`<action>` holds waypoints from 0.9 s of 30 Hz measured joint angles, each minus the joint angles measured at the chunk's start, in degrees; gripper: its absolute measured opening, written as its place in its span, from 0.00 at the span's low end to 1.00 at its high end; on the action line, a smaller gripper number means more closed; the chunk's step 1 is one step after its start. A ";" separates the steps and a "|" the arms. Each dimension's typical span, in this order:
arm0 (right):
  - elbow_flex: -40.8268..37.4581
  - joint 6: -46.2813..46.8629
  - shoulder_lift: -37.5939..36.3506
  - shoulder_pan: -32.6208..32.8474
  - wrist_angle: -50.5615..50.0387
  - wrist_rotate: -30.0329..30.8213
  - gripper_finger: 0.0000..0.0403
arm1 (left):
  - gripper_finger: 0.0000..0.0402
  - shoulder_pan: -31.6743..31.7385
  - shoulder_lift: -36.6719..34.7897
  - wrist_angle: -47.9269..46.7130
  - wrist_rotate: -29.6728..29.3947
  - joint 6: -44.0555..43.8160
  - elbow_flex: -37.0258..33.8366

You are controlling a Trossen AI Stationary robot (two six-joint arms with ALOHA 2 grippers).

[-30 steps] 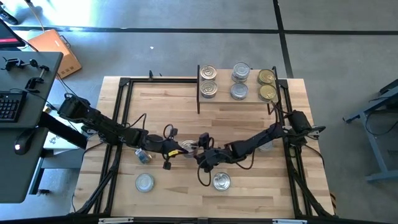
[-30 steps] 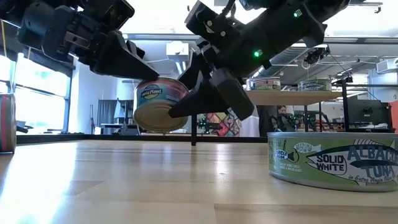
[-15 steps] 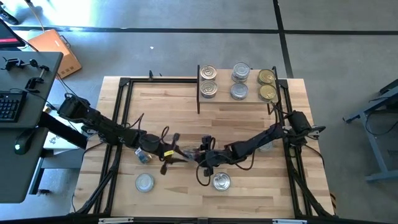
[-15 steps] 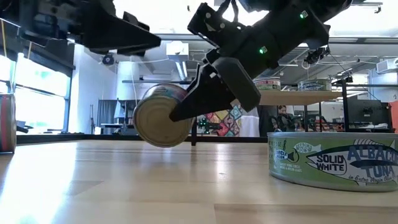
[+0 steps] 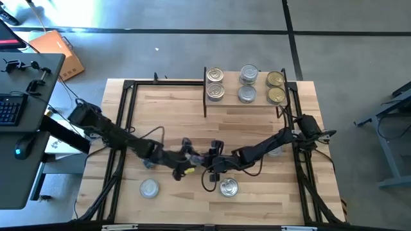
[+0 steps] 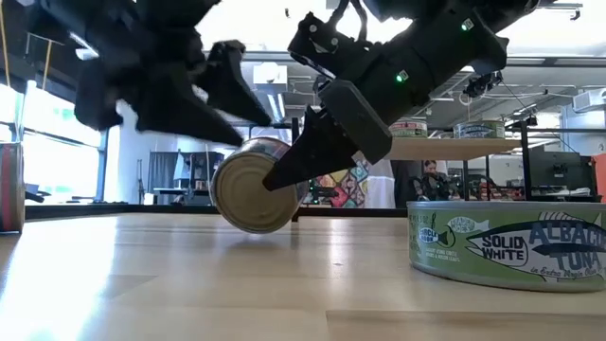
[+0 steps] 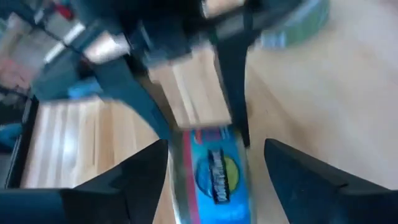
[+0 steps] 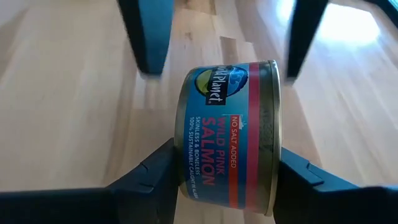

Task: Stack canned seafood by type on shelf
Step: Stack the blue tuna can on top of the other blue tuna can on the shelf

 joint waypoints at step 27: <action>0.11 14.70 -7.82 5.41 -26.67 7.57 0.70 | 0.44 -2.53 6.98 -9.67 -7.29 -5.53 7.05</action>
